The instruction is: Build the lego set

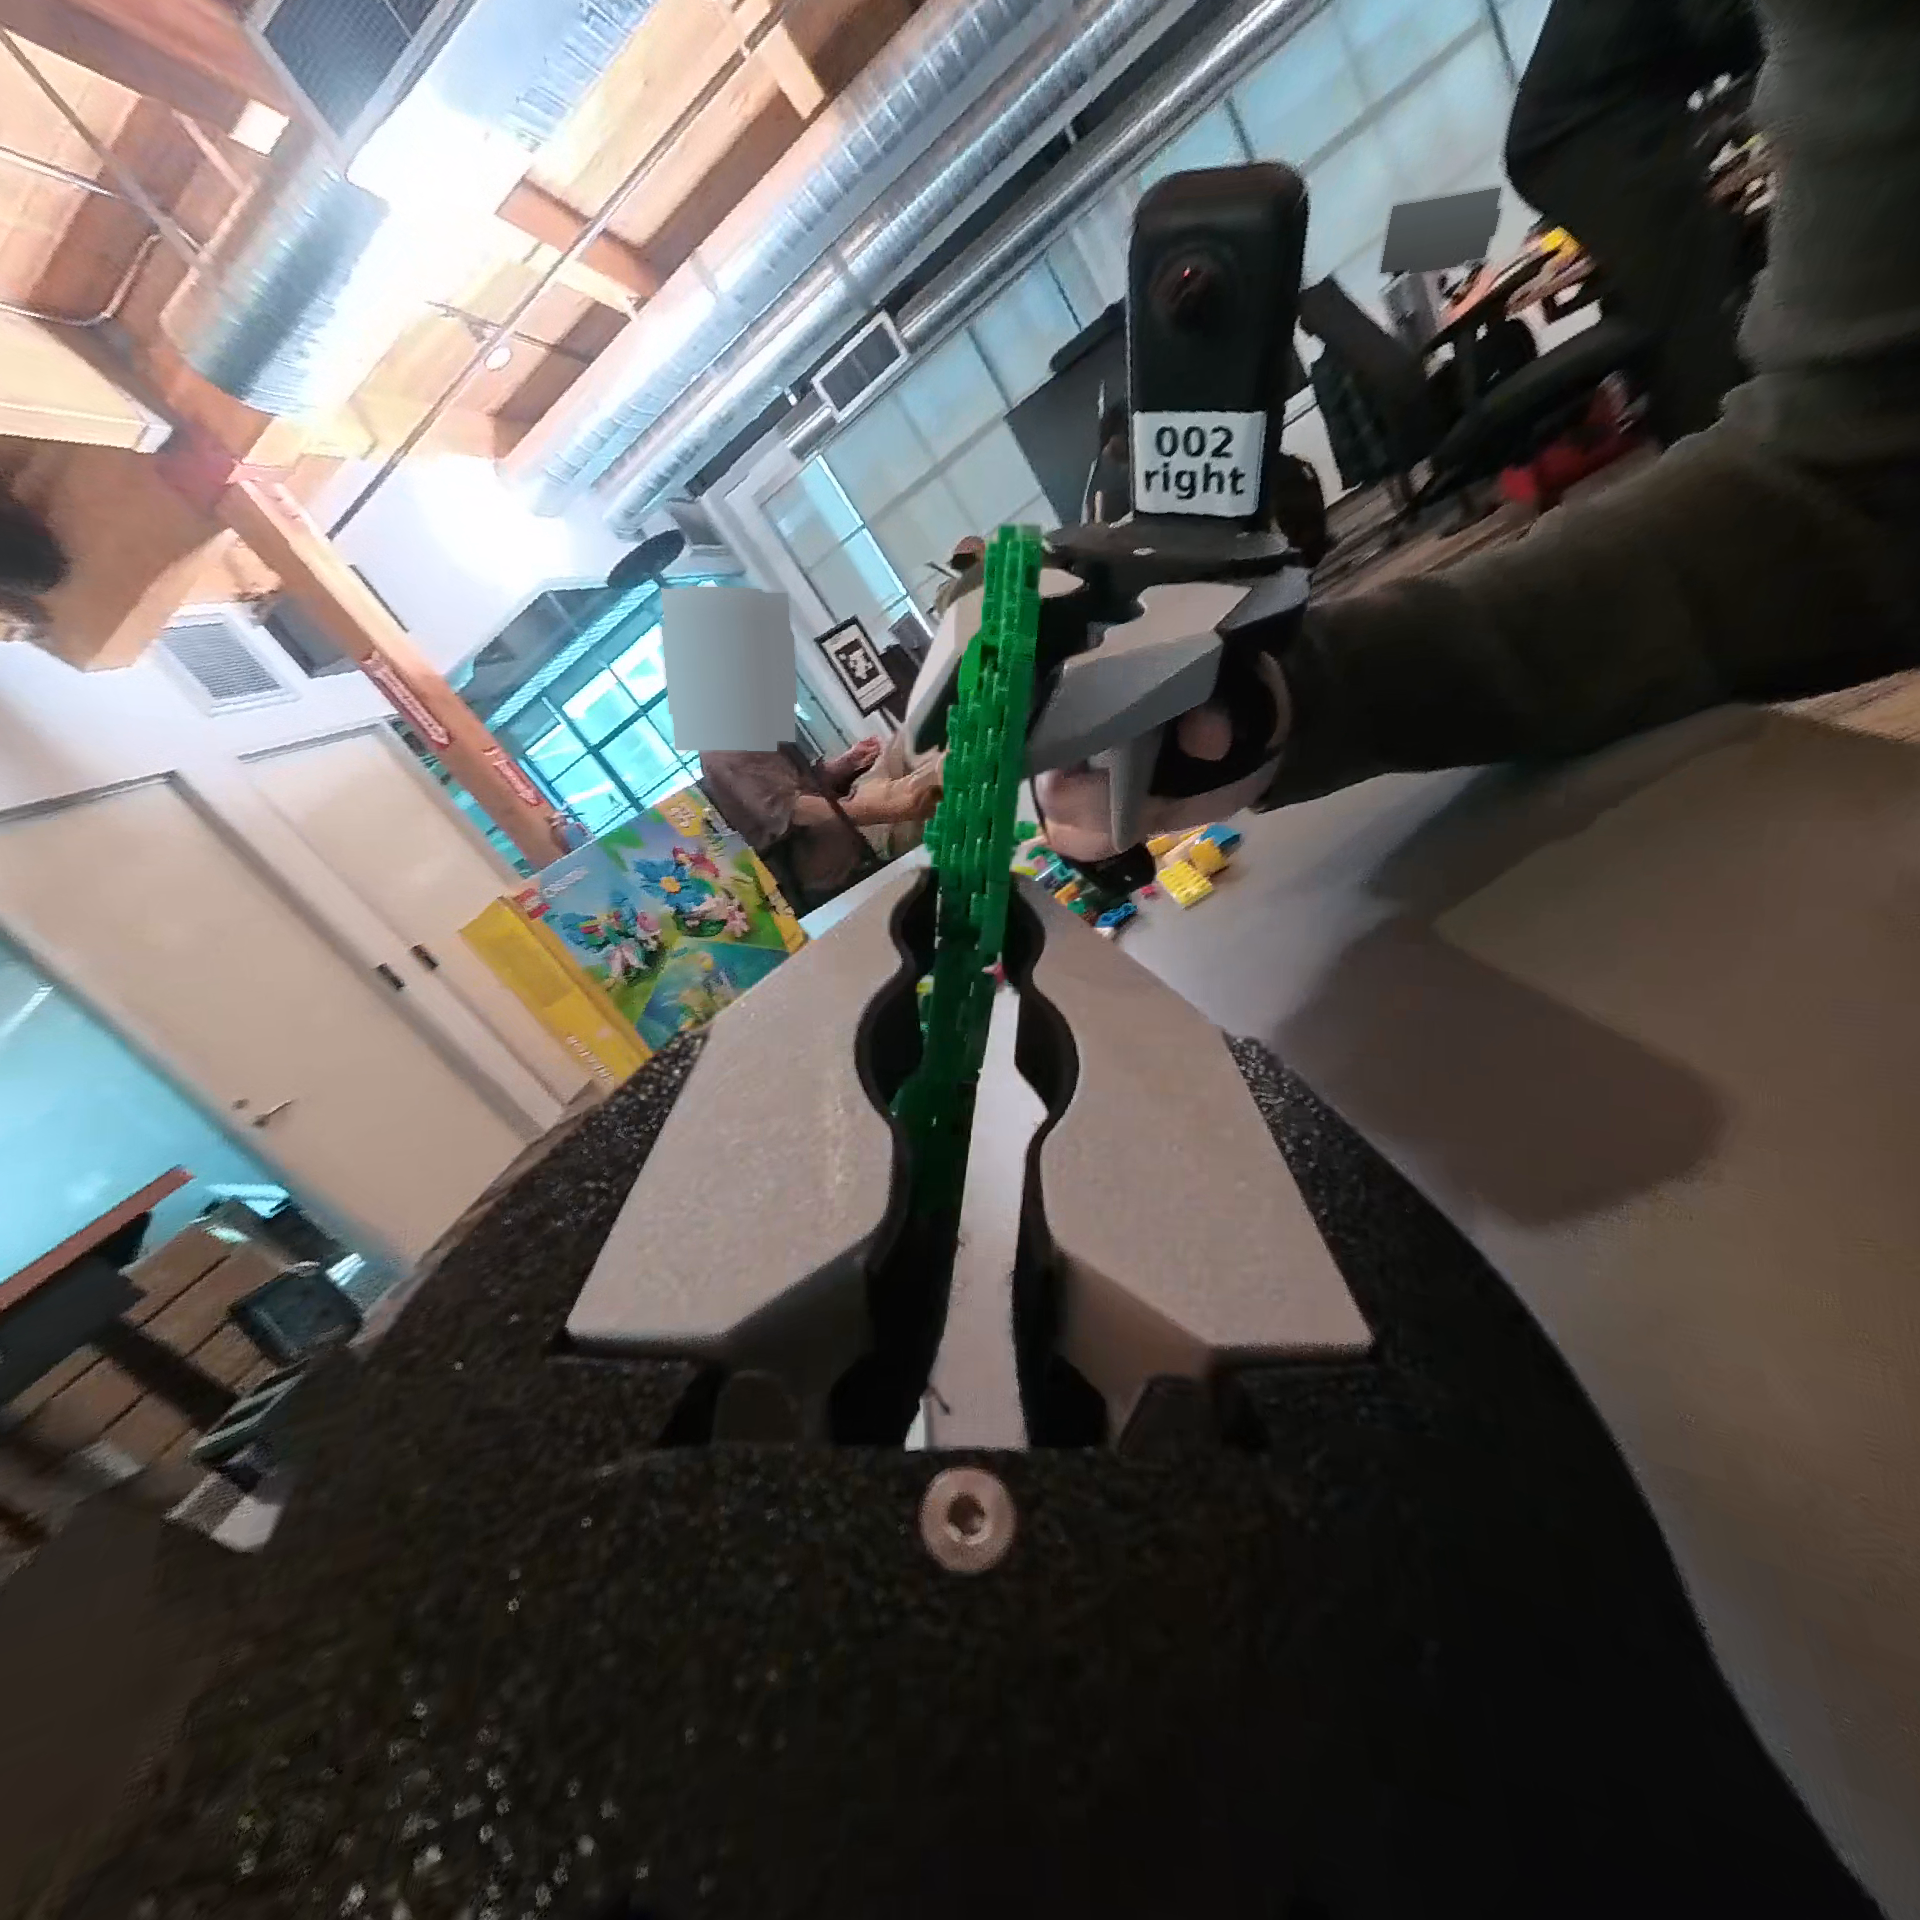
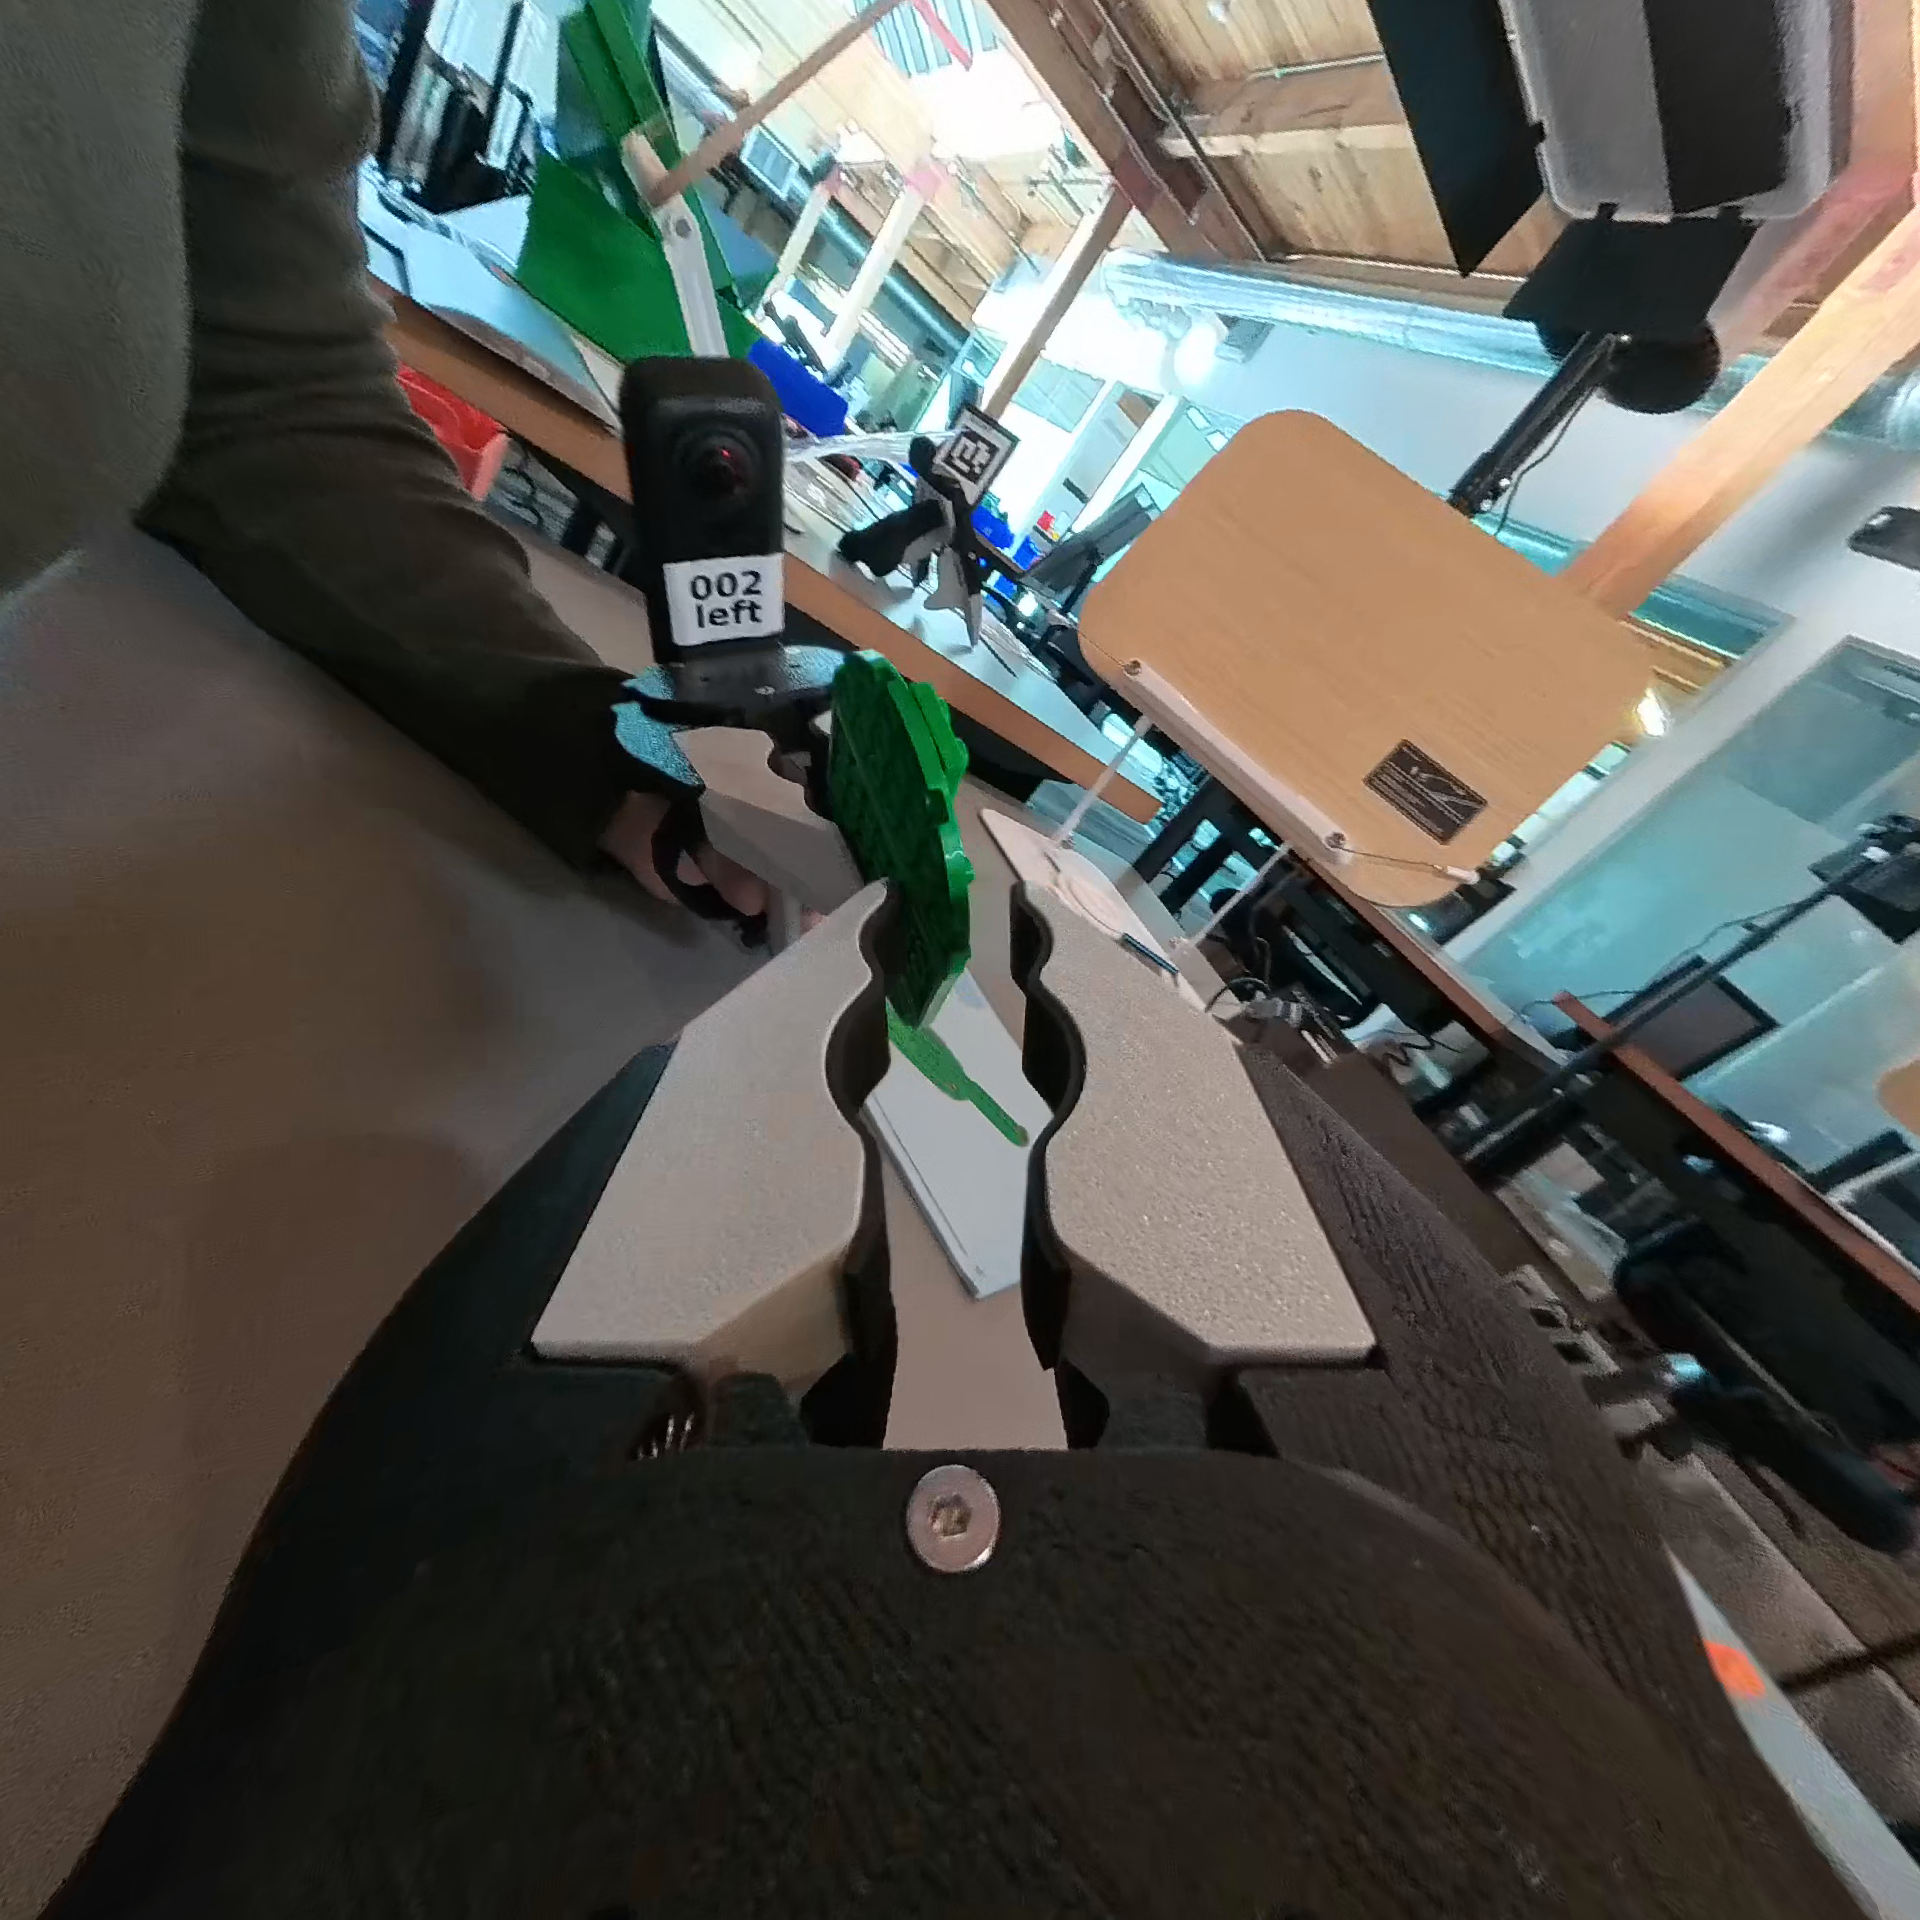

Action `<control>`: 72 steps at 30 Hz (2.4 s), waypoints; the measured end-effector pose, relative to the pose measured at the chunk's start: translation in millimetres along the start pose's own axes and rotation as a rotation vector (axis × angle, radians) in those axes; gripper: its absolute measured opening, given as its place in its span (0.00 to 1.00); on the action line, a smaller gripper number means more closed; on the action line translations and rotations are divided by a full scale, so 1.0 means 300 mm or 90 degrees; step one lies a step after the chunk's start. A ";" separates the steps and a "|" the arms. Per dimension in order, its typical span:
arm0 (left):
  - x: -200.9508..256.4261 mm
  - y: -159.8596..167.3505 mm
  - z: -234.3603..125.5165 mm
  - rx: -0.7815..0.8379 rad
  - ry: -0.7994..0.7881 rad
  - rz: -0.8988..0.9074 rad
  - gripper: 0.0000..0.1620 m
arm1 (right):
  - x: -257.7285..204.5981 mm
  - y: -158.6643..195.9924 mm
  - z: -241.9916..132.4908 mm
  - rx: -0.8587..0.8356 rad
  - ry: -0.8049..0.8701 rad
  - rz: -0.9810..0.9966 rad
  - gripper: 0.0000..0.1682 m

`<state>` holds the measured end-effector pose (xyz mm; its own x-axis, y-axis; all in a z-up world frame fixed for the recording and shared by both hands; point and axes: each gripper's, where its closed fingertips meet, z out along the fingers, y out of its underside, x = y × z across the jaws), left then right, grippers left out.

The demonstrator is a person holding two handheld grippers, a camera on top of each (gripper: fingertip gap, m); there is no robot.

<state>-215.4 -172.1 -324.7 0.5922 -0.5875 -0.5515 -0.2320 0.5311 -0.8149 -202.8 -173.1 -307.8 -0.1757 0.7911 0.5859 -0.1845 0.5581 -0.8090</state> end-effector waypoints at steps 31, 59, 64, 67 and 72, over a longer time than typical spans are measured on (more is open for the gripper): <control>0.037 -0.015 -0.005 0.023 0.066 -0.059 0.06 | -0.058 -0.051 0.018 0.050 -0.076 0.073 0.05; -0.027 0.112 0.024 -0.171 -0.100 0.240 0.06 | 0.365 0.212 -0.165 -0.096 0.479 -0.014 0.22; -0.012 0.123 0.031 -0.183 -0.089 0.274 0.06 | 0.373 0.236 -0.174 -0.111 0.486 -0.010 0.18; 0.004 0.124 0.036 -0.183 -0.075 0.290 0.06 | 0.369 0.229 -0.173 -0.097 0.477 0.001 0.16; -0.021 0.129 0.033 -0.195 -0.102 0.307 0.06 | 0.364 0.234 -0.167 -0.093 0.465 0.016 0.15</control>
<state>-220.5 -141.9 -351.1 0.4685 -0.2107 -0.8580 -0.7018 0.5012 -0.5063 -186.4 -35.0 -303.0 0.5181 0.7405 0.4280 -0.0488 0.5251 -0.8496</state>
